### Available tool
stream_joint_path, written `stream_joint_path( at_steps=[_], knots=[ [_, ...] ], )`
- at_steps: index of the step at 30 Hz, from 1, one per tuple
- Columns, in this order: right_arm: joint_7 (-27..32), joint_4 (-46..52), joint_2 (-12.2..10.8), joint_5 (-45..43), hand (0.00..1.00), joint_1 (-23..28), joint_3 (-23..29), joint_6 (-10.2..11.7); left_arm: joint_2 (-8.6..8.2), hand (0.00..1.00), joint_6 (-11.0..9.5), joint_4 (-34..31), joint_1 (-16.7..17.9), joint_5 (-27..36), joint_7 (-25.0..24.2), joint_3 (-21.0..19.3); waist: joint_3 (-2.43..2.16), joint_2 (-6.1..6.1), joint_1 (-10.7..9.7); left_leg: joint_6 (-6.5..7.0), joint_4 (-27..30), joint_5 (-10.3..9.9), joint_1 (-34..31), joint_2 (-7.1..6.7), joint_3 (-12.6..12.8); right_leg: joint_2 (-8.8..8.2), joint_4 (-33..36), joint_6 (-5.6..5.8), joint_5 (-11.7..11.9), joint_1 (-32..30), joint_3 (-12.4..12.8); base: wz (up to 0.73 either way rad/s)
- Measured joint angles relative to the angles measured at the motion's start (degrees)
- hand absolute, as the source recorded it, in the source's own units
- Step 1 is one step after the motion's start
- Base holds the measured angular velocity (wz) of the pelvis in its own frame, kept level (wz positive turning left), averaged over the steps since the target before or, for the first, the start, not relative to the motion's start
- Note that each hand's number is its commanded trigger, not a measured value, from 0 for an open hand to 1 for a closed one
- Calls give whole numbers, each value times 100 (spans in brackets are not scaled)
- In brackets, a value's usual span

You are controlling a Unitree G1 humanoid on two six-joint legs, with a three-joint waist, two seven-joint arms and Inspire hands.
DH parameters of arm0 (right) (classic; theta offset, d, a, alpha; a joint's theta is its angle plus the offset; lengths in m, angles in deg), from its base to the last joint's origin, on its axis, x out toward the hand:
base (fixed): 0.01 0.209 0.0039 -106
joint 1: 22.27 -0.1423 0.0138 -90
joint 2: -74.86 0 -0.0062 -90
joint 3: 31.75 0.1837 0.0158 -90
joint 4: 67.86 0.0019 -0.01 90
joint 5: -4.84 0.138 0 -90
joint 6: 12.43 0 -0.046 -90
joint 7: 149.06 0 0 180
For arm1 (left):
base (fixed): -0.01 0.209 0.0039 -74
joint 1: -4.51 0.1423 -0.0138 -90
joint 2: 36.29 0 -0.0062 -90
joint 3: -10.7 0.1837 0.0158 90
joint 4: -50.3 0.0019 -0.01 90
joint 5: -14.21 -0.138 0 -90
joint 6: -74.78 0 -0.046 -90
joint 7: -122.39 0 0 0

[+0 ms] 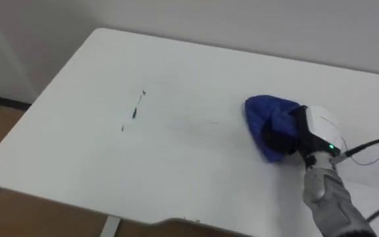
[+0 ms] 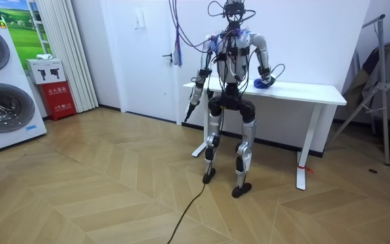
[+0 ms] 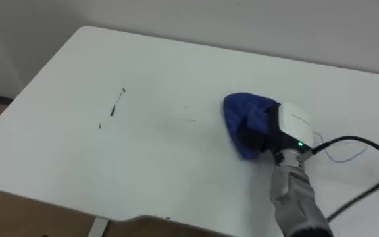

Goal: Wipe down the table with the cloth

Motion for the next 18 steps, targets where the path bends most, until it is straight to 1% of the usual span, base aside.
stream_joint_path(
  at_steps=[1,2,3,4,5,6,7,8,9,10,11,12,13,14,15,16,17,18],
  knots=[
    [-78,0,-110,-189,100,-273,-179,11,4,0,47,1,8,2,-2,22,19,3,156,-10,59,-8,-35,24,13,4,59,-10,2,-75,8,-14],
    [-82,-1,-154,-235,100,-392,-234,27,9,0,74,-3,9,2,-4,49,16,-16,224,-10,97,-8,-45,27,12,-3,102,-11,2,-115,-12,0],
    [-87,-32,-166,-301,100,-621,-357,38,7,0,101,-21,26,2,-13,96,38,-15,393,0,156,-19,-93,33,2,-29,214,-11,1,-191,-90,18],
    [-90,-121,-169,-259,100,-772,-368,135,10,0,150,-28,45,8,-21,132,57,-2,479,27,210,-35,-106,12,-67,-79,315,-10,1,-191,-183,26],
    [-90,-157,-168,-191,100,-809,-368,167,14,0,175,-27,82,11,-24,132,68,19,509,49,246,-52,-108,2,-76,-115,395,-7,-1,-192,-228,39],
    [-87,-242,-165,-117,100,-821,-355,204,33,0,215,15,153,12,-32,129,80,52,521,96,318,-88,-118,-8,-83,-200,608,-4,-3,-212,-355,30],
    [-78,-318,-161,-105,100,-813,-348,220,44,0,230,55,175,17,-36,131,79,67,516,116,366,-118,-128,-10,-72,-248,765,-4,-3,-256,-390,22],
    [-55,-540,-154,-137,100,-774,-331,273,51,0,264,68,248,37,-39,120,83,79,511,172,428,-155,-125,-48,-67,-377,1077,-4,0,-369,-438,9],
    [-19,-723,-97,-171,100,-587,-245,330,58,0,264,93,259,35,-61,83,86,88,499,239,511,-196,-131,-67,-46,-505,1298,-6,14,-459,-427,0],
    [4,-816,-66,-172,100,-458,-191,364,62,0,263,99,259,37,-89,42,89,105,497,279,553,-226,-128,-66,-20,-555,1391,-2,35,-480,-432,-6],
    [64,-932,-5,-162,100,-88,-64,383,100,0,209,159,253,106,-119,-7,69,154,484,344,643,-292,-129,-40,92,-623,1545,4,124,-532,-417,-12],
    [333,-829,21,42,100,295,208,613,146,0,133,234,269,140,-124,-51,86,268,332,402,768,-401,-200,21,168,-710,1731,0,257,-592,-415,-16],
    [569,-836,59,131,100,580,382,798,221,0,60,319,284,160,-118,-209,68,315,119,451,819,-441,-224,54,266,-789,2003,12,376,-710,-341,-6],
    [681,-849,95,181,100,698,468,874,274,0,11,357,272,159,-110,-281,56,326,12,478,858,-468,-252,60,270,-831,2117,9,419,-790,-284,10],
    [877,-856,159,303,100,940,679,970,420,0,-99,432,260,148,-94,-362,16,326,-178,498,919,-511,-301,109,426,-1002,2391,15,386,-903,-195,18],
    [1052,-869,220,447,100,1198,872,1004,552,0,-210,444,233,139,-78,-405,-41,320,-271,495,939,-539,-275,114,415,-1187,2569,29,328,-1005,41,17],
    [1108,-888,241,525,100,1305,951,1006,607,0,-279,443,236,140,-56,-412,-72,313,-328,489,950,-551,-257,120,387,-1278,2552,31,327,-998,158,21],
    [1210,-963,280,712,100,1477,1093,1022,720,0,-384,435,199,107,-1,-418,-91,284,-479,468,1015,-592,-235,127,264,-1449,2416,33,326,-890,305,36]
  ],
)
